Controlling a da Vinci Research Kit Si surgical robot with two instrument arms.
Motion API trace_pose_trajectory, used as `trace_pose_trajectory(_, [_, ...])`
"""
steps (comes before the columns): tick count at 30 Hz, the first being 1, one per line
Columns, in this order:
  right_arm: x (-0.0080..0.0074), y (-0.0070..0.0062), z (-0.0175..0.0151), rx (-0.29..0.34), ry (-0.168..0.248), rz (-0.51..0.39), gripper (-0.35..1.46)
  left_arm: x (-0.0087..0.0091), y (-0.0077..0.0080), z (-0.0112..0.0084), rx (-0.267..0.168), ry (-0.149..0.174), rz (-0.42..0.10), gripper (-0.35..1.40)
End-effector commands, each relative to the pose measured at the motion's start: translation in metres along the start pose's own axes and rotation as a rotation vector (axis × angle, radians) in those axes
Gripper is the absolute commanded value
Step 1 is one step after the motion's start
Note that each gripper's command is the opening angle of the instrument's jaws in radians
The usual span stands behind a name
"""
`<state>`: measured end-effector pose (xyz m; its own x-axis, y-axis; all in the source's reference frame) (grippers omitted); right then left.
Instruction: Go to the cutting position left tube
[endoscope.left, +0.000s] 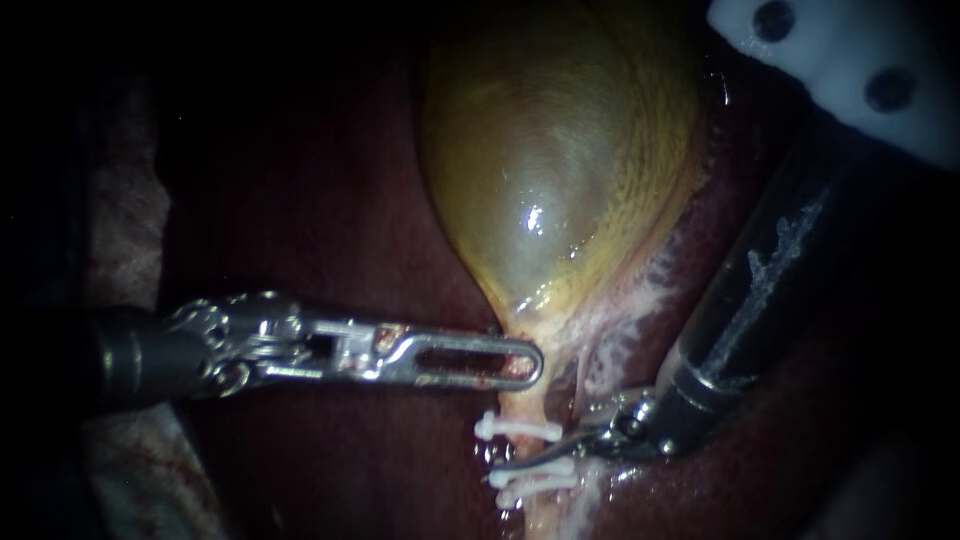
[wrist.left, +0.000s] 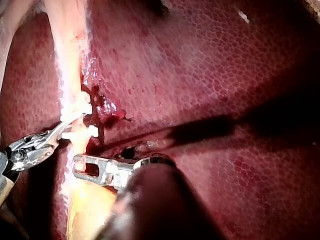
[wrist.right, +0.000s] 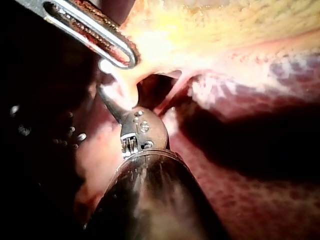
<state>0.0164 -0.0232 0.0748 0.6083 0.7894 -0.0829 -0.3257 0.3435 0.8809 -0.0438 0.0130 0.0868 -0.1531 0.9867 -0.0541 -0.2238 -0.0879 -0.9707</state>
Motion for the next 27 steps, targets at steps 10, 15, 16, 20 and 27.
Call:
trace_pose_trajectory(10, [-0.0001,0.0000,0.0000,0.000,0.000,-0.001,0.22,0.0000,0.0000,0.0000,0.000,0.000,0.000,-0.35])
trace_pose_trajectory(15, [-0.0001,0.0000,0.0000,0.000,0.000,-0.001,0.19,0.0000,0.0001,0.0000,0.000,0.000,0.000,-0.35])
trace_pose_trajectory(16, [-0.0001,0.0000,0.0000,0.000,0.000,-0.001,0.19,0.0000,0.0001,0.0000,0.000,0.000,0.000,-0.35])
trace_pose_trajectory(20, [-0.0001,0.0000,0.0000,0.000,0.000,-0.001,0.19,0.0000,0.0001,0.0000,0.000,0.000,0.000,-0.35])
trace_pose_trajectory(27, [-0.0001,0.0000,0.0000,0.000,0.000,-0.001,0.19,0.0000,0.0001,0.0000,0.000,0.000,0.000,-0.35])
